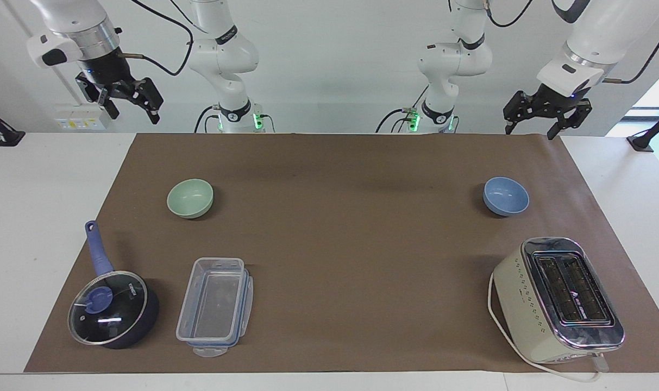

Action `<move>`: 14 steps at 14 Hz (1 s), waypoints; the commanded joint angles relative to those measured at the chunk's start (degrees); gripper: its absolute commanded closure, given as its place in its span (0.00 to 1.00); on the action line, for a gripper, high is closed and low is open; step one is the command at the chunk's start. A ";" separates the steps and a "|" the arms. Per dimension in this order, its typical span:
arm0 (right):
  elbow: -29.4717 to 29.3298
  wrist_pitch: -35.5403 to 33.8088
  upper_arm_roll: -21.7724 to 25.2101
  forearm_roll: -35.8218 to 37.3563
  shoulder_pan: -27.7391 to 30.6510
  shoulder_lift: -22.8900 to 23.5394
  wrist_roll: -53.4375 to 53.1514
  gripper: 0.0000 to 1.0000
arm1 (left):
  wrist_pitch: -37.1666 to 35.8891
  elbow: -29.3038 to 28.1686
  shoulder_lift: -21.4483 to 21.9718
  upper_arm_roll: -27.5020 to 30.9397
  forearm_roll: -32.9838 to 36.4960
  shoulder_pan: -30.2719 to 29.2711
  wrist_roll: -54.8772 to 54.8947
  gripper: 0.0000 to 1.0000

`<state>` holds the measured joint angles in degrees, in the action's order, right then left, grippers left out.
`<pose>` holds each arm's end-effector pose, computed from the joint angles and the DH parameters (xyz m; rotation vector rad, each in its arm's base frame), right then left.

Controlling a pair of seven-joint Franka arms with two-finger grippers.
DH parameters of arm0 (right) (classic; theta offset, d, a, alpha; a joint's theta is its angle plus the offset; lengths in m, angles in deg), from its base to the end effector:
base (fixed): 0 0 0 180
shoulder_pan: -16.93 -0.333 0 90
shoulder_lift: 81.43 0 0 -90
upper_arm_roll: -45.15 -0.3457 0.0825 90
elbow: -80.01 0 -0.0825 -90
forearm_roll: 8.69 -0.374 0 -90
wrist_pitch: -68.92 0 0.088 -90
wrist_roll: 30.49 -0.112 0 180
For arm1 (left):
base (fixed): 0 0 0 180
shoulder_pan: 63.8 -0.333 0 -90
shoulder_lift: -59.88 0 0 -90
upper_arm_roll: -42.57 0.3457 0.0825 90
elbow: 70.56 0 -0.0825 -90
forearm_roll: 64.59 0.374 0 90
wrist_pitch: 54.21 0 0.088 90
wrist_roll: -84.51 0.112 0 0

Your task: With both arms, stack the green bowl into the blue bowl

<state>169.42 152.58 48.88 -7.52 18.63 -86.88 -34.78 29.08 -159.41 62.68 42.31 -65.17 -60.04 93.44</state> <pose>0.4973 -0.0519 0.6938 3.1160 -0.2679 -0.0087 0.5141 -0.0374 0.6743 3.1087 -0.3543 -0.0746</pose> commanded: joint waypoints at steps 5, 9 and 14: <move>0.33 -0.34 -0.12 -0.12 0.32 -0.61 1.21 0.00 | 0.03 -1.24 1.16 0.34 0.67 0.02 -0.23 0.00; 0.33 -0.34 -0.12 -0.12 0.32 -0.61 1.21 0.00 | 0.30 -1.33 1.25 0.17 0.58 0.02 0.30 0.00; 0.33 -0.43 -0.12 -0.12 0.41 -0.61 1.30 0.00 | 0.38 -1.33 1.25 0.34 0.58 -0.07 0.74 0.00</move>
<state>169.42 152.58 48.88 -7.52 18.63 -86.88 -34.78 29.08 -159.41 62.68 42.49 -65.17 -60.14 93.45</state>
